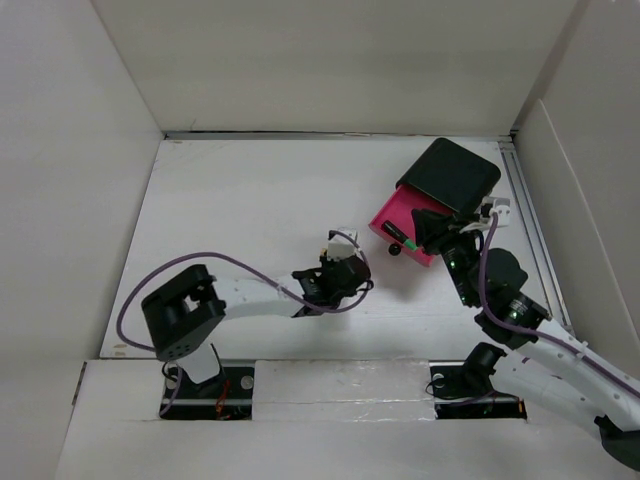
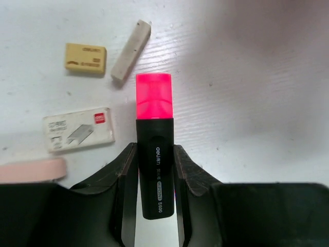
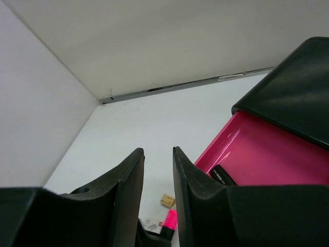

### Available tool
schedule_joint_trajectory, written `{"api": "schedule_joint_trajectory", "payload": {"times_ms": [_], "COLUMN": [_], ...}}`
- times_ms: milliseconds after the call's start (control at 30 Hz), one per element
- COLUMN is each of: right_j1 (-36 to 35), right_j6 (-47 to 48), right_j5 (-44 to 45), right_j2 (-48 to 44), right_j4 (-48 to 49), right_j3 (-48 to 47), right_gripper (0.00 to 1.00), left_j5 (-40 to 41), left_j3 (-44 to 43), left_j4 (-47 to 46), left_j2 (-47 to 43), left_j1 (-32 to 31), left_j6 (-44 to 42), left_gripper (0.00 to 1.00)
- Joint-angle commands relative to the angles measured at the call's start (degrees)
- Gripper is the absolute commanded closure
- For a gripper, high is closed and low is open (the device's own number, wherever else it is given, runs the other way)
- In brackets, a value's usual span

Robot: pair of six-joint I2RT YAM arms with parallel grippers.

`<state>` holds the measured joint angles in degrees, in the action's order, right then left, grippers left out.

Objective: Organize the desk

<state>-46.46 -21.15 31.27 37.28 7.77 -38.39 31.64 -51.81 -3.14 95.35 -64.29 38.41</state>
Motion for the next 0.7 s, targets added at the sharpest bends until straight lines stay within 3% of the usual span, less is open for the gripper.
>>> {"api": "schedule_joint_trajectory", "payload": {"times_ms": [0,233,500,667], "right_j1": [0.40,0.40,0.40,0.40], "right_j6": [0.67,0.40,0.49,0.49], "right_j5": [0.81,-0.33,0.20,1.08], "right_j2": [0.34,1.39,-0.97,-3.61], "right_j4": [2.78,3.13,2.51,2.16], "right_j3": [-0.11,-0.46,-0.19,0.42], "right_gripper": [0.65,0.65,0.66,0.66], "left_j5": [2.38,-2.99,-10.80,-20.19], "left_j3": [2.50,2.68,-16.02,-26.14], "left_j4": [0.76,-7.50,-5.22,-3.63], "left_j2": [-10.50,-22.93,-8.37,0.00], "left_j1": [-0.74,-1.45,-1.45,2.76], "left_j6": [2.89,-3.96,-10.81,-10.90], "left_gripper": [1.00,1.00,1.00,1.00]}}
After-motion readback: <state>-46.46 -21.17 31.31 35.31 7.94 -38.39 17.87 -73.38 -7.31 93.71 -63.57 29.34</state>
